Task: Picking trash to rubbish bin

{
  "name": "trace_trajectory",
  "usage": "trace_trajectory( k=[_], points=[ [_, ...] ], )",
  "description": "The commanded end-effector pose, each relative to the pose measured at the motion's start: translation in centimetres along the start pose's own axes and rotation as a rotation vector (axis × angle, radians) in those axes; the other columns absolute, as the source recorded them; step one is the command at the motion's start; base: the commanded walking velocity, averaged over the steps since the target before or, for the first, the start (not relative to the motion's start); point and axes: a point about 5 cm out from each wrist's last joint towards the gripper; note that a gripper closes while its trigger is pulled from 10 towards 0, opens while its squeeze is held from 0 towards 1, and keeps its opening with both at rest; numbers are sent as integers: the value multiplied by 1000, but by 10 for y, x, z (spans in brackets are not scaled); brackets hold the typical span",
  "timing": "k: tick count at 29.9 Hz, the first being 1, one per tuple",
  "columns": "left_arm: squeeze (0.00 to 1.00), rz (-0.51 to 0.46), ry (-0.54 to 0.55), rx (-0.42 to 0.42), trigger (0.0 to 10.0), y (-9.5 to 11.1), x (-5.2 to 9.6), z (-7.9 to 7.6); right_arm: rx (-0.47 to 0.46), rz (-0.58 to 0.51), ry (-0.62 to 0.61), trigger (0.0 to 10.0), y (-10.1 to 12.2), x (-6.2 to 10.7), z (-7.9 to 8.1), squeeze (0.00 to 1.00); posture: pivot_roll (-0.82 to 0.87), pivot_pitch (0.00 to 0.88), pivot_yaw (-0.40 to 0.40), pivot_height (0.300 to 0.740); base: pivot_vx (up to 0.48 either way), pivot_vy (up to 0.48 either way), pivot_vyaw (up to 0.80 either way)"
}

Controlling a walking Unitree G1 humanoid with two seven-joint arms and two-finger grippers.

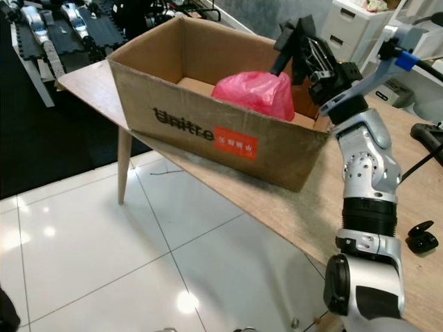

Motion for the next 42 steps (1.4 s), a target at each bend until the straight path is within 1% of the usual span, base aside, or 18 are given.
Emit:
trace_trajectory(
  k=[1,2,3,4,6,7,8,11,12,13,15,18,19,24,26,29,35,42],
  points=[
    [0,-3,-336,88,10000,11,-13,-35,18,-39,3,10000,10,-1,-2,0,69,97,-68,740,0,0,0],
    [0,-3,-336,88,10000,11,-13,-35,18,-39,3,10000,10,-1,-2,0,69,97,-68,740,0,0,0],
    [0,12,-500,116,10000,16,-13,-53,17,-46,12,10000,12,-3,0,0,73,93,-71,740,0,0,0],
    [0,12,-500,116,10000,16,-13,-53,17,-46,12,10000,12,-3,0,0,73,93,-71,740,0,0,0],
    [0,25,-725,144,10000,25,-9,-77,13,-56,18,10000,12,-7,1,0,72,85,-70,740,0,0,0],
    [0,23,-791,155,10000,29,-8,-84,10,-60,15,10000,12,-9,1,0,72,85,-70,740,0,0,0],
    [0,23,-791,155,10000,29,-8,-84,10,-60,15,10000,12,-9,1,0,72,85,-70,740,0,0,0],
    [0,37,-901,169,10000,37,-10,-94,28,-48,-4,10000,9,-15,-1,0,71,84,-65,740,0,0,0],
    [0,37,-901,169,10000,37,-10,-94,28,-48,-4,10000,9,-15,-1,0,71,84,-65,740,0,0,0],
    [0,54,-940,172,10000,38,-10,-98,42,-35,-4,10000,7,-17,0,0,72,84,-65,740,0,0,0],
    [0,93,-1049,205,10000,39,-10,-116,51,-6,6,10000,3,-21,1,0,75,86,-68,740,0,0,0],
    [0,110,-1094,223,10000,40,-9,-124,53,8,12,10000,1,-23,1,0,77,86,-68,740,0,0,0],
    [0,137,-1141,231,10000,39,-10,-132,44,22,25,10000,-1,-27,1,0,79,86,-67,740,0,0,0],
    [0,166,-1170,224,10000,39,-11,-136,4,-1,65,10000,1,-32,4,0,79,87,-64,740,0,0,0],
    [0,188,-1168,220,10000,36,-12,-136,-67,-60,135,10000,9,-37,8,0,76,87,-62,740,0,0,0],
    [0,197,-1156,214,10000,33,-12,-136,-102,-87,165,10000,14,-41,10,0,75,87,-62,740,0,0,0],
    [0,206,-1141,213,10000,30,-12,-138,-92,-63,173,10000,9,-49,11,0,73,88,-60,740,0,0,0],
    [0,224,-1115,201,10000,26,-12,-135,-18,52,117,10000,-16,-61,10,0,71,88,-59,740,0,0,0]
  ],
)
Point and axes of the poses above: a point about 5 cm out from each wrist's last joint towards the gripper, its own x axis pointing back from the gripper into the wrist, its own y axis along the axis of the wrist's last joint, z = x × y, and after that the axes turned 5 degrees about -x, right-handed
